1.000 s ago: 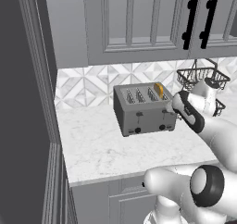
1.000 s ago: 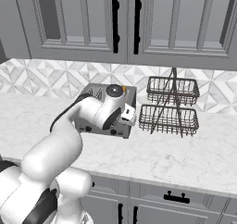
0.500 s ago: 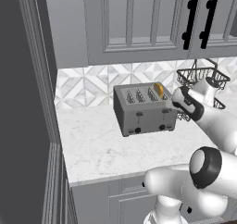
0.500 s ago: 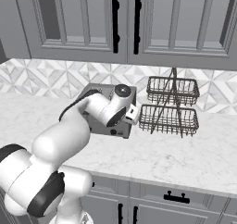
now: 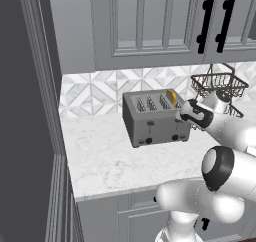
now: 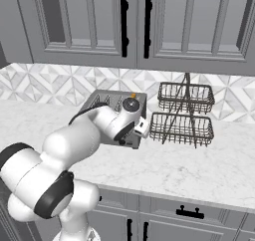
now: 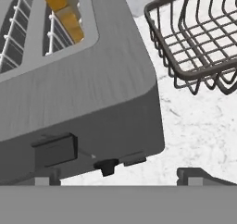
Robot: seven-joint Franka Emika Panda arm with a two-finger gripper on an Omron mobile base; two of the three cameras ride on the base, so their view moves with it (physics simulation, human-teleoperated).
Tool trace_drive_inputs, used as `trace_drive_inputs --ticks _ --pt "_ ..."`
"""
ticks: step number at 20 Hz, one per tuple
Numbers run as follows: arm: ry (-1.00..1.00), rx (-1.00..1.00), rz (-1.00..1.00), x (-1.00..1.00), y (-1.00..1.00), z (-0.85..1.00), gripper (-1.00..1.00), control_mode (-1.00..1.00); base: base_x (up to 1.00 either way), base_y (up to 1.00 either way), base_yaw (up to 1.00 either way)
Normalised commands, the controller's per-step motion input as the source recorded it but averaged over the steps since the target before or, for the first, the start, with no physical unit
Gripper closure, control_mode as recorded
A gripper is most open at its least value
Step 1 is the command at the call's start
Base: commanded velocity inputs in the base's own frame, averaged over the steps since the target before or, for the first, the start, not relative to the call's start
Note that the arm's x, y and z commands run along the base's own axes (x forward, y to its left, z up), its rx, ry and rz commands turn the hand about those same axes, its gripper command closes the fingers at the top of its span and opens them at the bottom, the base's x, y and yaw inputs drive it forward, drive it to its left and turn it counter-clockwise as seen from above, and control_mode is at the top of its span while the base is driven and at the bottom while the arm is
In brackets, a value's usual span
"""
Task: Start the toaster. Once the lever pops up, take the bread to the plate on the dining counter.
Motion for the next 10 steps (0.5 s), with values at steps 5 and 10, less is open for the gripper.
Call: trace_drive_inputs --ticks 5,10 --pt "-0.01 0.0 -0.06 0.3 0.0 -0.09 -1.0 -1.0 0.0 0.0 0.0" --pt "0.0 0.0 -0.04 0.16 0.0 -0.1 -1.0 -1.0 0.0 0.0 0.0"
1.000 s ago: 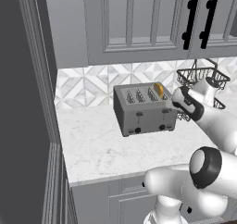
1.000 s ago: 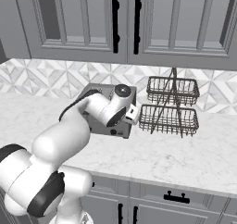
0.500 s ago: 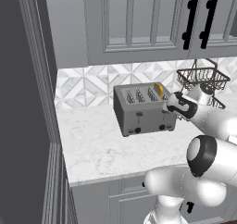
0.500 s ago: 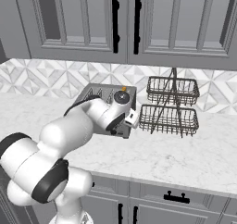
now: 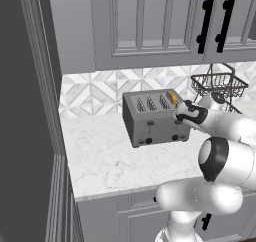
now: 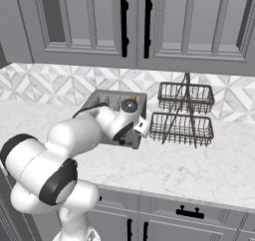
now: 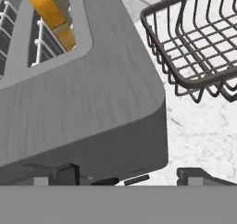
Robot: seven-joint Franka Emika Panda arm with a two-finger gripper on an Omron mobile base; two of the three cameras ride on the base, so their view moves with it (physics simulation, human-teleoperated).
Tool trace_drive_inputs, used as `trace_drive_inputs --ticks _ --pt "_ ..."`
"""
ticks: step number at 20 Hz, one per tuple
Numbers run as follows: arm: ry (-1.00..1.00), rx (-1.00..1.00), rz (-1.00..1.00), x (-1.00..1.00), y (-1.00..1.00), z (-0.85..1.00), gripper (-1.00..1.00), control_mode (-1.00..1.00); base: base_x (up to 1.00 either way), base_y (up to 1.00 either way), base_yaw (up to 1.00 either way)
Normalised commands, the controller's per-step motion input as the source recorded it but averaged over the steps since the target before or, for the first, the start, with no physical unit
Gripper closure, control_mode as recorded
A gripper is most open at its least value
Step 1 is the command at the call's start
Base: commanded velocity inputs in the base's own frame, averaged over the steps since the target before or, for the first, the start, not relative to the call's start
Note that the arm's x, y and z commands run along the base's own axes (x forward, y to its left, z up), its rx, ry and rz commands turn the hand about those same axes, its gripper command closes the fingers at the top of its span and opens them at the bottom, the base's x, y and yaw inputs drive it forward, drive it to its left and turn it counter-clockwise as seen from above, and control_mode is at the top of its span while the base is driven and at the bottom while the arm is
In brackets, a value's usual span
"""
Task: Start the toaster. Once the lever pops up, take the bread to the plate on the dining counter.
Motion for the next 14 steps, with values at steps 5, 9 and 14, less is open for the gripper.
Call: trace_drive_inputs --ticks 5,9,14 --pt "0.0 0.0 -0.03 -0.03 0.0 -0.52 -1.0 -1.0 0.0 0.0 0.0" --pt "0.0 0.0 -0.01 -0.17 0.0 -0.94 -1.0 -1.0 0.0 0.0 0.0" --pt "0.0 0.0 -0.02 -0.13 0.0 -1.0 -1.0 -1.0 0.0 0.0 0.0"
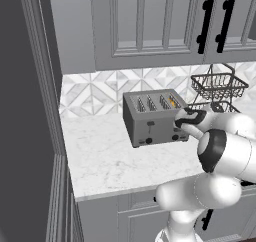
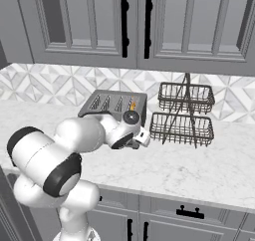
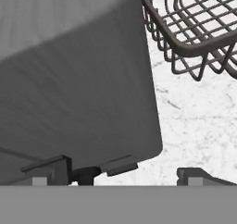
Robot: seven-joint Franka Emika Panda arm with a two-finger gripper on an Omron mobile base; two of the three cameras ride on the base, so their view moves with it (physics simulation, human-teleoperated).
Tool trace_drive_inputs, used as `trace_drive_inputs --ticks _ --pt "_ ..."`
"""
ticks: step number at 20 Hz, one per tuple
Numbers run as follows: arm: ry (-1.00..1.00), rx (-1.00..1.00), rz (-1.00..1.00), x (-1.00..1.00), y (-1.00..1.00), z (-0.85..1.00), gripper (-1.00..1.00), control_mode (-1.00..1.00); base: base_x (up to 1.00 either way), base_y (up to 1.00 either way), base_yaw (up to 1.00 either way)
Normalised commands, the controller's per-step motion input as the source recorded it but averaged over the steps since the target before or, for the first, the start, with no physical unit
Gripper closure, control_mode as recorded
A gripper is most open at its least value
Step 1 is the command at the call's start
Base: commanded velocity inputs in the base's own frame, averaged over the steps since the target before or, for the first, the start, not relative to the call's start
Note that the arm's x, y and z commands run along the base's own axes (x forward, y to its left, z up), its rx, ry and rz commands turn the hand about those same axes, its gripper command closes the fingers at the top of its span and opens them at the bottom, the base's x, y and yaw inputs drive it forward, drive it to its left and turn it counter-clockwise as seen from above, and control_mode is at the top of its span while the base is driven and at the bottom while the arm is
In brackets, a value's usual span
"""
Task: Start the toaster. Once the lever pops up, take the bread to the plate on the dining counter.
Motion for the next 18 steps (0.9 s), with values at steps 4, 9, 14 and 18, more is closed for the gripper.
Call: trace_drive_inputs --ticks 4,9,14,18 --pt "-0.1 0.01 -0.05 -0.37 0.0 -0.33 -1.0 -1.0 0.0 0.0 0.0" --pt "-0.13 0.01 -0.07 -0.85 -0.09 1.0 -1.0 -1.0 0.0 0.0 0.0" --pt "0.05 0.0 0.01 -0.12 0.0 1.0 -1.0 -1.0 0.0 0.0 0.0" --pt "0.04 0.0 0.05 0.0 0.04 1.0 -1.0 -1.0 0.0 0.0 0.0"
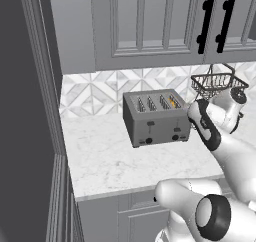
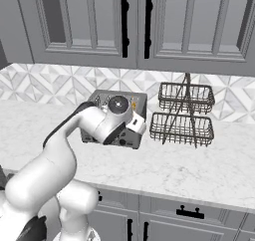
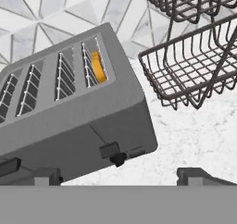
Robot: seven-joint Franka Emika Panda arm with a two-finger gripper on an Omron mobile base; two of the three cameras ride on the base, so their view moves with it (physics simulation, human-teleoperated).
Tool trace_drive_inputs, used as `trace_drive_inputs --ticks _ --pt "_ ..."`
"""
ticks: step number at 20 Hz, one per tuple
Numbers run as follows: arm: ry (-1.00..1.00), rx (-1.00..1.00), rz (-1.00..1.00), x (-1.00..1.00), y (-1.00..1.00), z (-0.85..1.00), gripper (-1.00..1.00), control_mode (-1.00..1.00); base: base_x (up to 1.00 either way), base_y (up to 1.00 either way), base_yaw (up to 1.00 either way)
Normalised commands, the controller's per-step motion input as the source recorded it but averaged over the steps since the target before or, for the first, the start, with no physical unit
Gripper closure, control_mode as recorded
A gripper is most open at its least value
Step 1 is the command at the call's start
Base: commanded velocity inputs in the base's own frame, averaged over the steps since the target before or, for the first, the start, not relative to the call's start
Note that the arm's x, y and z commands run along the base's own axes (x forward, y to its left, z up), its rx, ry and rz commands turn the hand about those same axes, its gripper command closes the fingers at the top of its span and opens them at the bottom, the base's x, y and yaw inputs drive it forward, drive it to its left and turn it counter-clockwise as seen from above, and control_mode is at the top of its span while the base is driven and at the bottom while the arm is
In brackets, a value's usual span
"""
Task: Start the toaster. Once the lever pops up, take the bread to the plate on the dining counter.
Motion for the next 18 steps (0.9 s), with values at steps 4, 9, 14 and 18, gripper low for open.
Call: trace_drive_inputs --ticks 4,9,14,18 --pt "0.0 -0.06 0.06 0.0 0.23 0.98 -1.0 -1.0 0.0 0.0 0.0" --pt "0.0 -0.11 0.08 -0.02 0.36 0.75 -1.0 -1.0 0.0 0.0 0.0" --pt "0.0 -0.14 0.06 -0.02 0.17 0.18 -1.0 -1.0 0.0 0.0 0.0" --pt "-0.05 -0.09 0.01 -0.08 0.0 0.2 -1.0 -1.0 0.0 0.0 0.0"
